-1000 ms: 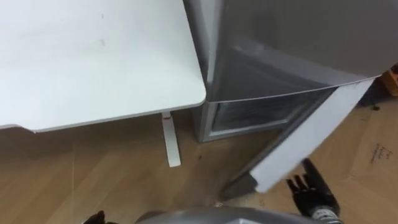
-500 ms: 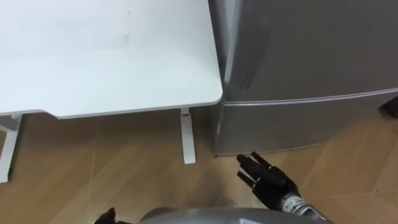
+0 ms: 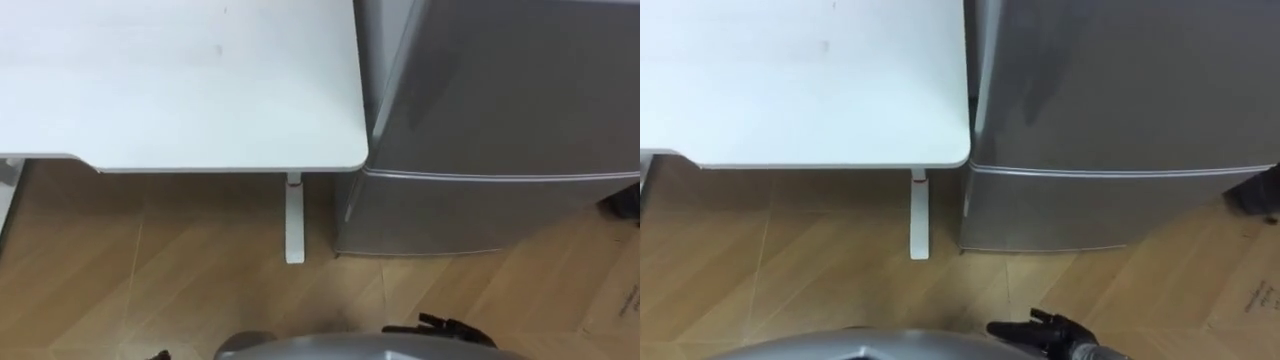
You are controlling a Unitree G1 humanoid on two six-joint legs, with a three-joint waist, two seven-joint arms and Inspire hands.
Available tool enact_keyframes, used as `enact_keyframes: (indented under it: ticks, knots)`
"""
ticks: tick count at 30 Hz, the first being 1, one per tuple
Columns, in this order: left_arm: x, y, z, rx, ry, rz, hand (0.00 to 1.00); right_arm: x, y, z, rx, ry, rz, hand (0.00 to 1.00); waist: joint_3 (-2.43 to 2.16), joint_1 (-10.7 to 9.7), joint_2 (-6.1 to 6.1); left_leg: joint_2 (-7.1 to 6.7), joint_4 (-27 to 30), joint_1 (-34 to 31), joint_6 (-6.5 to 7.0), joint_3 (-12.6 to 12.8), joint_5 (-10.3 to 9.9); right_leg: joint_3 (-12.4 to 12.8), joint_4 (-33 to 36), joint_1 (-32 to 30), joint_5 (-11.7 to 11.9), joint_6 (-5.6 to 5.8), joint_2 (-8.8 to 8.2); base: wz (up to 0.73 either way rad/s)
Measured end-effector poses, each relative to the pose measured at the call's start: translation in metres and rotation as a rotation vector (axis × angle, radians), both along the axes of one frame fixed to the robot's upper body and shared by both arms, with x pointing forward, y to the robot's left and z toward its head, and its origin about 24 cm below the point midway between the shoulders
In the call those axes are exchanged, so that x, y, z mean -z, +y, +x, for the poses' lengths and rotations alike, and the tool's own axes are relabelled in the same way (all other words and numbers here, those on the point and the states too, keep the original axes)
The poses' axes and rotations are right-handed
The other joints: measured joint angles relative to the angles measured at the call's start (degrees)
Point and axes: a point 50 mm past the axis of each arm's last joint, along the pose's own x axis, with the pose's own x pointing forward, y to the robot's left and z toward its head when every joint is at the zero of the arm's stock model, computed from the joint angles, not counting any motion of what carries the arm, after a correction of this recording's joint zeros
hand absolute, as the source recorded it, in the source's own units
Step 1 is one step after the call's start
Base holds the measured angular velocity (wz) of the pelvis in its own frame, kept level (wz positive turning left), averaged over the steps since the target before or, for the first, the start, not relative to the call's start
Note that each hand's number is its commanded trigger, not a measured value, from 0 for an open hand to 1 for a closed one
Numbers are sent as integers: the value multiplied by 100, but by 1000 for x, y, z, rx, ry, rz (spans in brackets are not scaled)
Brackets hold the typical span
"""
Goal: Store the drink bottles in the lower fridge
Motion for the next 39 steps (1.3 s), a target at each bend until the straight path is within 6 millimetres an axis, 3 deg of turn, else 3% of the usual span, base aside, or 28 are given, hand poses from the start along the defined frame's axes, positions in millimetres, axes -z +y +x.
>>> enact_keyframes:
  ticks: [4, 9, 19, 27, 39]
  knots:
    - [-2, 2, -23, -34, 80, -14, 0, 0, -5, -8, 81, 36, -14, 0, -5, 2, 9, -17, 25, -4, -3, -96, 2, 2, -1, 35, -21, 27, -8, 8]
    - [-2, 0, -34, -55, 125, -43, 0, 1, -8, -12, 111, 61, -29, 0, 2, 17, 19, -106, 94, -9, 8, -218, 15, 14, -80, 153, -93, 44, -63, 15]
    - [1, -7, -21, -56, 97, -51, 0, 1, -7, -12, 72, 75, -39, 0, -26, 153, -5, -109, 173, -28, 6, -216, 15, -44, -84, 180, -150, 33, -69, 2]
    - [3, -12, -6, 10, 81, -56, 0, 1, -8, -10, 44, 82, -74, 0, -4, 151, 7, -85, 278, -63, -6, -228, -33, -108, -76, 218, -155, 25, -49, 5]
    - [3, -11, -8, 45, 94, -47, 0, 1, -9, -9, 37, 76, -90, 0, 2, 125, -22, -93, 275, -7, -7, -225, -58, -60, -83, 242, -196, 24, -52, 0]
